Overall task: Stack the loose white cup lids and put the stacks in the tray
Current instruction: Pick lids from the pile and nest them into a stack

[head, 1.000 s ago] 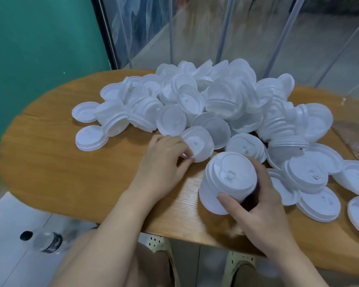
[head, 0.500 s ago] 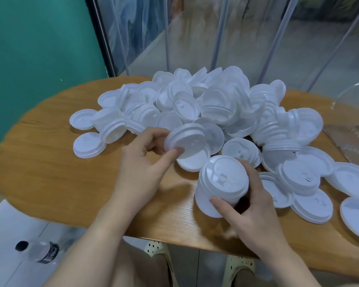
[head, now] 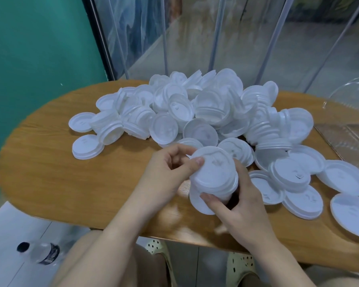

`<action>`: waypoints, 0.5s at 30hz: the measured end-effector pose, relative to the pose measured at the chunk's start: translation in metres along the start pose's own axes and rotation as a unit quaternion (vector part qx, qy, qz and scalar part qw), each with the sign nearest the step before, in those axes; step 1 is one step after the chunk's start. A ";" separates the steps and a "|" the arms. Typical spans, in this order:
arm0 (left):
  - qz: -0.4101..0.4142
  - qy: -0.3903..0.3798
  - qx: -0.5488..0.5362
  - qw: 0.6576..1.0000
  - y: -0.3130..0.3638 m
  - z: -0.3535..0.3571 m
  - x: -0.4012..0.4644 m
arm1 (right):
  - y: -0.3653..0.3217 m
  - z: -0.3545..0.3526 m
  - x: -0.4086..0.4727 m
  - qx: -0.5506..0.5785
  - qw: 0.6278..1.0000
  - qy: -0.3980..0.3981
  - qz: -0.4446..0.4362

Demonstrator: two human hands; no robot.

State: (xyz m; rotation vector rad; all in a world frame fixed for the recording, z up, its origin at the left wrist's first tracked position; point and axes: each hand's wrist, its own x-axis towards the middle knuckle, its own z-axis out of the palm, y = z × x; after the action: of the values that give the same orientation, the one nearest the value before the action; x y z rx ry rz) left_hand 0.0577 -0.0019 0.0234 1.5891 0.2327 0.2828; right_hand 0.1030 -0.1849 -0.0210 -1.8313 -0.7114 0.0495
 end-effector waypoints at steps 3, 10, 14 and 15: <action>0.009 0.015 0.061 0.998 -0.005 0.002 0.002 | 0.001 0.000 0.000 0.005 1.000 -0.004 0.013; 0.013 0.018 0.073 0.997 -0.009 0.010 0.006 | 0.006 0.000 -0.001 0.018 0.999 0.000 0.032; 0.010 0.027 0.083 0.996 -0.010 0.011 0.009 | 0.010 0.001 -0.002 0.029 0.998 0.005 0.054; 0.012 0.029 0.084 0.996 -0.010 0.011 0.009 | 0.009 0.001 -0.003 0.035 0.998 0.005 0.052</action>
State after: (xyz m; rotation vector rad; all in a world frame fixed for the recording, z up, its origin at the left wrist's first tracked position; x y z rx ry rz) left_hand 0.0701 -0.0094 0.0131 1.7534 0.2884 0.3362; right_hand 0.1045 -0.1871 -0.0300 -1.7991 -0.5997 0.1317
